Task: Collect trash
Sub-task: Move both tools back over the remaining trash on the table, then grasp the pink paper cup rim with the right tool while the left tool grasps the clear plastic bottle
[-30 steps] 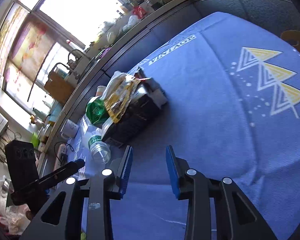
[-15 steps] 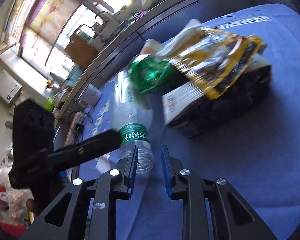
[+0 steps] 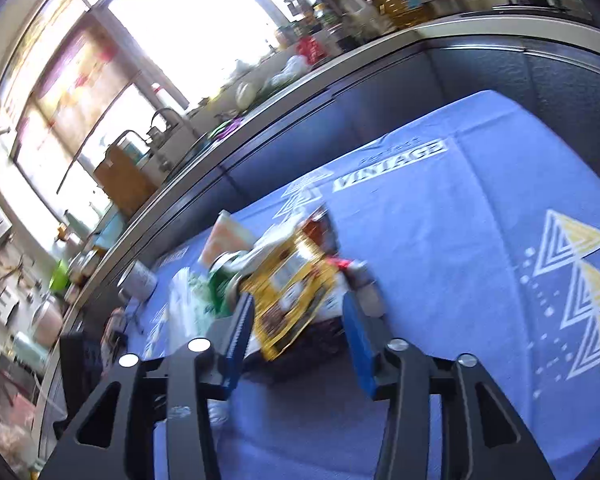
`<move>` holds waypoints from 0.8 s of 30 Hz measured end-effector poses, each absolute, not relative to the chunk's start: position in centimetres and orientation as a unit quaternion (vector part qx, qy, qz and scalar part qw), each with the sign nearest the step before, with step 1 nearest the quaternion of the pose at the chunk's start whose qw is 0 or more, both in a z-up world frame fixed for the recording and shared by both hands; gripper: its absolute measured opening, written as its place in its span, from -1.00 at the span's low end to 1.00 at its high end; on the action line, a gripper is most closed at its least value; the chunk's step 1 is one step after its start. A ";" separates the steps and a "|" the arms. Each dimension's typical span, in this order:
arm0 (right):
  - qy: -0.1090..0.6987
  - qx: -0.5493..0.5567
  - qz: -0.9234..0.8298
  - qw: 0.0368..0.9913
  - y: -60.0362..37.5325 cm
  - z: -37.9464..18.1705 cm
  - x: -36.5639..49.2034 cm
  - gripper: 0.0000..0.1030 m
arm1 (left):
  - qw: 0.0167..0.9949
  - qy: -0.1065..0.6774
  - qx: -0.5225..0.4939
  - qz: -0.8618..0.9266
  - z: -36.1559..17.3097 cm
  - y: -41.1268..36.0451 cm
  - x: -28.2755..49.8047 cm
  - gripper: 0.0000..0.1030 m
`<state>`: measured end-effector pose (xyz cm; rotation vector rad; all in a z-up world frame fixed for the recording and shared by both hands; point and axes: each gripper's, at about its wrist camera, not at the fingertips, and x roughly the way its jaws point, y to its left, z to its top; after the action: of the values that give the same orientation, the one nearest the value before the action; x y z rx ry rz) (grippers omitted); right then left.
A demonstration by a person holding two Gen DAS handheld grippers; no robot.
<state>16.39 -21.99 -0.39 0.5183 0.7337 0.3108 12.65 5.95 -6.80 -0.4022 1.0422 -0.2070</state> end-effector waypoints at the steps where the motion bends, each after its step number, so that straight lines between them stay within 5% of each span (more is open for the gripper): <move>1: 0.353 0.254 0.135 0.891 -22.9 -0.5 17.2 0.08 | 0.841 0.496 -0.195 -0.095 -6.9 5.9 12.8 0.55; 15: 0.371 0.091 0.185 0.906 -14.0 4.3 26.2 0.09 | 0.846 0.483 -0.197 -0.110 -6.1 7.3 10.6 0.55; 20: 0.440 0.041 0.246 0.862 -2.3 4.0 34.5 0.41 | 0.869 0.444 -0.200 -0.092 -4.8 12.8 8.3 0.55; 24: 0.480 -0.006 0.250 0.841 4.7 1.4 41.1 0.41 | 0.871 0.433 -0.222 -0.065 -4.9 18.3 6.8 0.55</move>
<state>41.13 4.75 1.40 -0.0124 1.0142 0.5291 6.80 18.34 -4.92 -0.4639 0.9041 -0.1357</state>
